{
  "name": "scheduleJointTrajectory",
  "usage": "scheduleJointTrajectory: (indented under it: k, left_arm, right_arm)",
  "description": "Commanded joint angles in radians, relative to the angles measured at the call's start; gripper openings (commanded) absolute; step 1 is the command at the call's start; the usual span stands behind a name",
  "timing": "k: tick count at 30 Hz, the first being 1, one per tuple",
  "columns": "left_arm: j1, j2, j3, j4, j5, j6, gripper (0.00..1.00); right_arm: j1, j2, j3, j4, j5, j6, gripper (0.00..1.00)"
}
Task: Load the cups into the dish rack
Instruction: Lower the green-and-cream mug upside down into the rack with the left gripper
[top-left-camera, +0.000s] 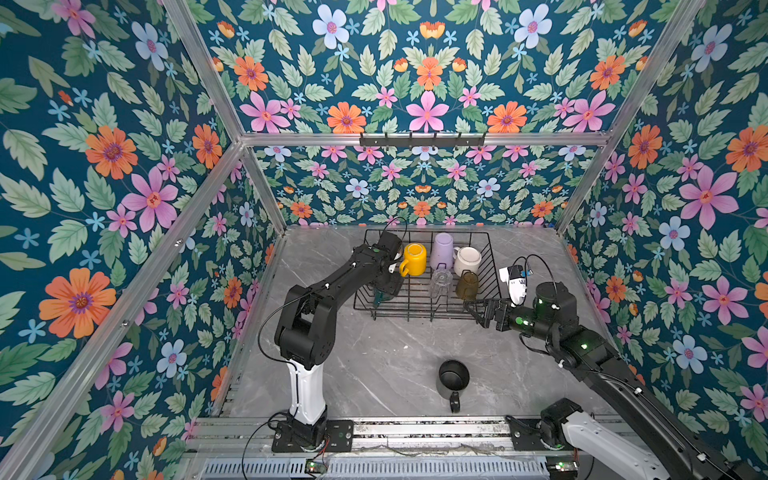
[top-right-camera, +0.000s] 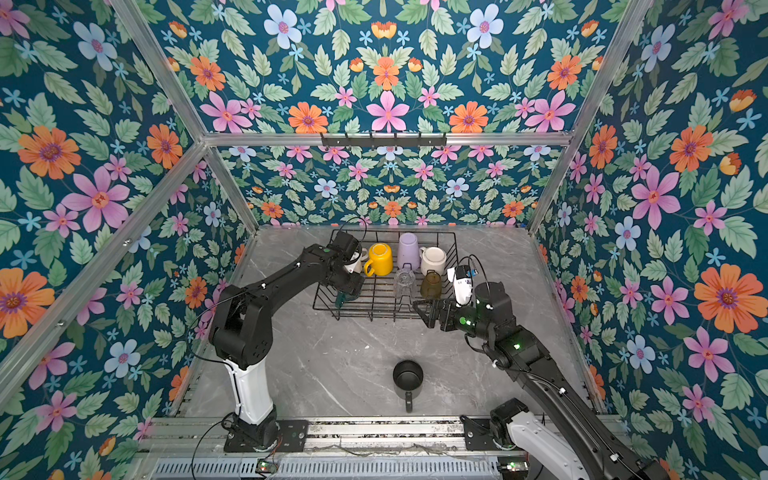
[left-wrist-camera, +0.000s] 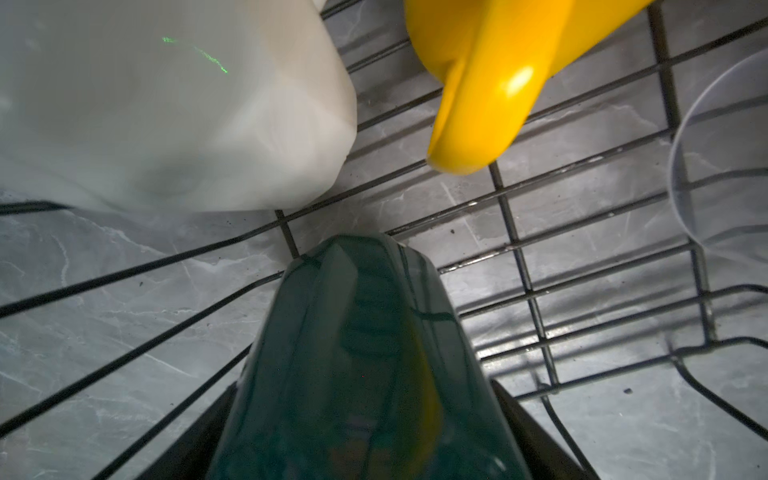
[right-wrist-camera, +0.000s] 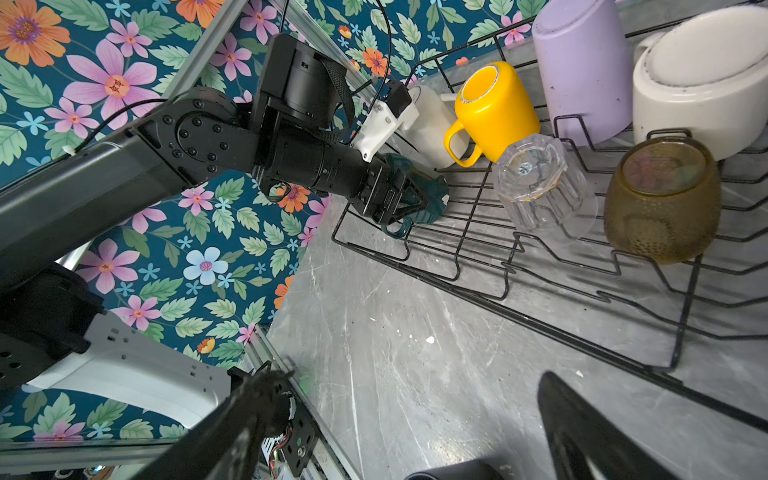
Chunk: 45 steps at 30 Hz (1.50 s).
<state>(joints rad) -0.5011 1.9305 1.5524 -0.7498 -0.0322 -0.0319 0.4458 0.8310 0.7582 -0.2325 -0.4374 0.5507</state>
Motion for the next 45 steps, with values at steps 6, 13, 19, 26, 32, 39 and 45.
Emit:
scheduleJointTrajectory:
  k: [6, 13, 19, 26, 32, 39, 45]
  left_arm:
    - [0.015, -0.007, -0.015, 0.053, 0.006, -0.023, 0.51]
    - [0.016, -0.01, -0.027, 0.064, -0.012, -0.026, 0.75]
    - [0.016, -0.008, -0.034, 0.069, -0.013, -0.031, 0.81]
    - [0.018, -0.013, -0.037, 0.073, -0.018, -0.035, 0.91]
    - [0.018, -0.027, -0.039, 0.073, -0.023, -0.04, 0.95]
    - [0.018, -0.105, -0.056, 0.128, 0.017, -0.043, 0.99]
    - [0.017, -0.265, -0.153, 0.277, -0.003, -0.07, 1.0]
  right_arm:
    - [0.001, -0.001, 0.001, 0.008, 0.009, -0.005, 0.98]
    - [0.001, 0.0, 0.001, 0.008, 0.009, -0.003, 0.98]
    - [0.001, 0.0, 0.004, 0.005, 0.009, -0.003, 0.98]
    - [0.001, 0.0, 0.006, 0.001, 0.009, -0.002, 0.98]
    - [0.001, 0.002, 0.01, -0.008, 0.018, -0.007, 0.98]
    - [0.008, 0.05, 0.064, -0.155, 0.042, -0.059, 0.89]
    - [0.152, 0.081, 0.107, -0.352, 0.216, -0.132, 0.84]
